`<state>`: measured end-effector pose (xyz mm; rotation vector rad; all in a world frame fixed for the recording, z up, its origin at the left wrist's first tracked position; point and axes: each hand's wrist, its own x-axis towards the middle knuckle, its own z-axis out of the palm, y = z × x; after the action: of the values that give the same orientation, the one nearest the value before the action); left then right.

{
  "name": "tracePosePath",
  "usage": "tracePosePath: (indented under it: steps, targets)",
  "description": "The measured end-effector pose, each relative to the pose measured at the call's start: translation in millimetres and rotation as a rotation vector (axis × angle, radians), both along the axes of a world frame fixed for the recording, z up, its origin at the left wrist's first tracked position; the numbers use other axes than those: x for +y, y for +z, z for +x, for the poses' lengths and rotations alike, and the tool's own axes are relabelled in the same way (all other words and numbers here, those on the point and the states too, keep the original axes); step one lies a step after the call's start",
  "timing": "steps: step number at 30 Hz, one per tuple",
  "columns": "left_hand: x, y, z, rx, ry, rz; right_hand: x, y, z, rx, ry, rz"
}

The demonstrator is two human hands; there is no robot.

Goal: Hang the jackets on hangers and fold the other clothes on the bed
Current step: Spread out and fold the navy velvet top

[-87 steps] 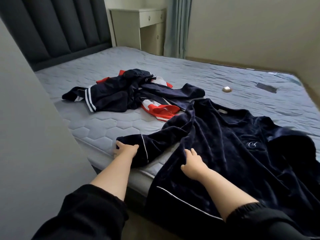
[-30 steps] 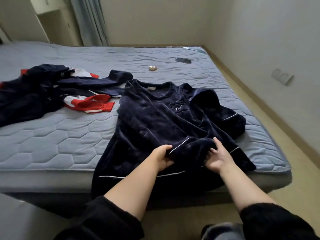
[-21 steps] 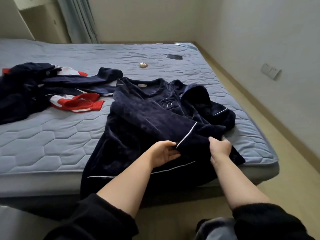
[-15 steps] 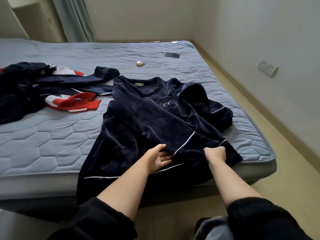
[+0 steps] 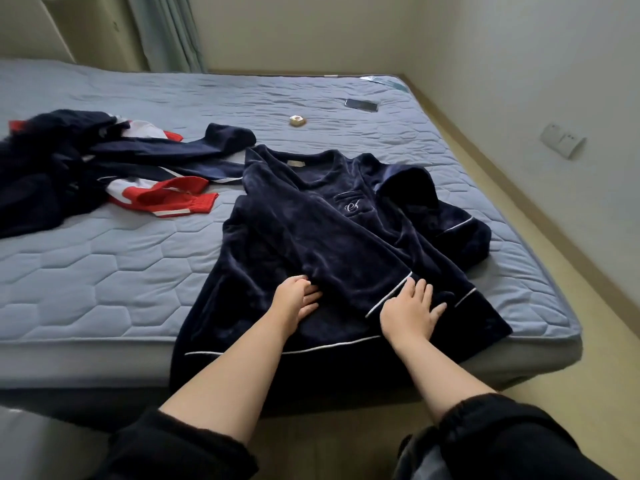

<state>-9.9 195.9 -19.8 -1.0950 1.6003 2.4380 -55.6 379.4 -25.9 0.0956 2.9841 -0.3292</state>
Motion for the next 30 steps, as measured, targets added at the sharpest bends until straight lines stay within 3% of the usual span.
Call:
tracePosePath:
  steps: [3, 4, 7, 10, 13, 18, 23, 26, 30]
  targets:
    - [-37, 8, 4, 0.046, -0.180, -0.870, -26, 6, -2, 0.120, 0.178, 0.012]
    - [-52, 9, 4, 0.046, -0.257, -1.073, -37, 8, -4, 0.132, 0.234, 0.003]
    - [-95, 1, 7, -0.132, -0.622, -1.510, -75, 13, -9, 0.080, 0.450, -0.070]
    - [-127, -14, 17, -0.364, -0.817, -1.659, -105, 8, -8, -0.012, 0.657, -0.031]
    - [-149, -27, 27, -0.405, -0.698, -1.554, -118, -1, -6, -0.139, 0.680, 0.041]
    - [-178, -31, 29, -0.237, -0.095, -1.051, -129, -7, -8, -0.194, 0.555, -0.016]
    - [-179, -18, 54, -0.012, -0.268, -0.465, -136, -8, -6, -0.185, 0.512, 0.001]
    - [-173, -11, 68, -0.037, -0.434, -0.335, -139, -9, -5, -0.186, 0.504, 0.034]
    - [-181, -14, 91, -0.125, -0.250, 0.075, -135, -10, -10, -0.212, 0.513, 0.037]
